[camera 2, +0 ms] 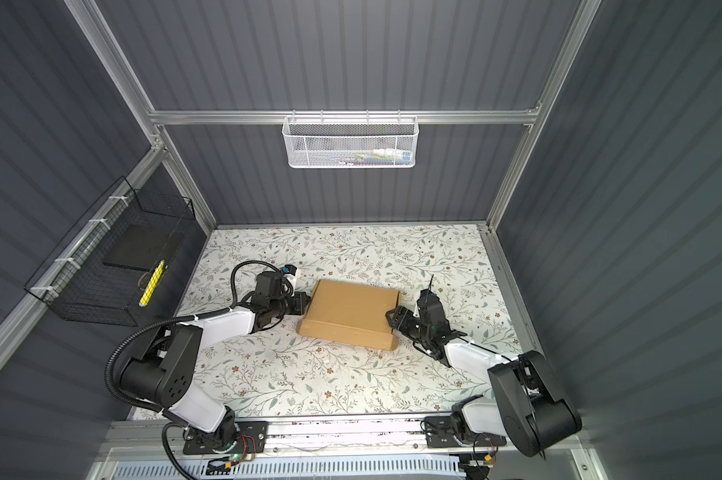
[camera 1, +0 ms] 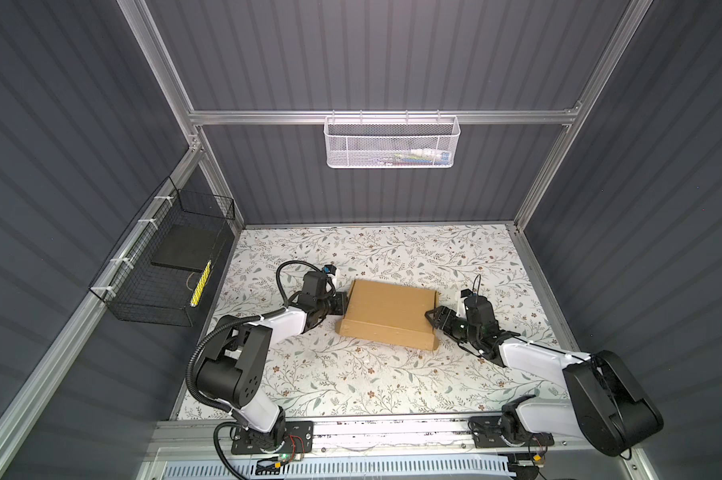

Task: Fold the paper box

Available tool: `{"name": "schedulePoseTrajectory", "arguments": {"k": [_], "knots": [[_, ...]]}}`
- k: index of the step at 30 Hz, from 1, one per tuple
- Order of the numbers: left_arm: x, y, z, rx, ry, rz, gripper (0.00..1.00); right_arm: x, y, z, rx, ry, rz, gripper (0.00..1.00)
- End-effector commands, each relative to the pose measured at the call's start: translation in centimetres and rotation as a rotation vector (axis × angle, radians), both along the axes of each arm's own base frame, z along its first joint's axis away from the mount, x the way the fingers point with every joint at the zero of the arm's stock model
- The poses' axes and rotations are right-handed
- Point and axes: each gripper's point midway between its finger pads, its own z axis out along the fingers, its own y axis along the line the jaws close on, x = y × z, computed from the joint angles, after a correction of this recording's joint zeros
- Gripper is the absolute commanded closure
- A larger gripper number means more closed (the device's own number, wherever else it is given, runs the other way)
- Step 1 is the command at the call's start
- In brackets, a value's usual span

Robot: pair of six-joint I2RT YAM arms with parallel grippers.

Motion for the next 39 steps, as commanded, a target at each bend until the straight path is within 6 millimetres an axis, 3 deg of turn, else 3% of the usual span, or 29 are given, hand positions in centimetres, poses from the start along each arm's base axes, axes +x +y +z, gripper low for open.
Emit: {"name": "schedulePoseTrajectory", "arguments": {"k": [1,20,32,39], "knots": [[-1.4,1.1,-1.8,0.02,0.074,0.019,1.0,0.3,0.2,0.0,0.023,-0.004,0.001,0.26],[-1.4,1.7,-2.5,0.009,0.086,0.03,1.0,0.7,0.7,-1.3,0.086,0.017,-0.01,0.21],[-1.1,1.3,-2.6,-0.001,0.091,0.018,1.0,1.1,2.9,-0.7,0.231,0.002,0.051,0.22],[-0.7,0.9,-2.6,-0.008,0.091,0.007,1.0,1.3,3.3,0.6,0.259,-0.036,0.072,0.22]]}}
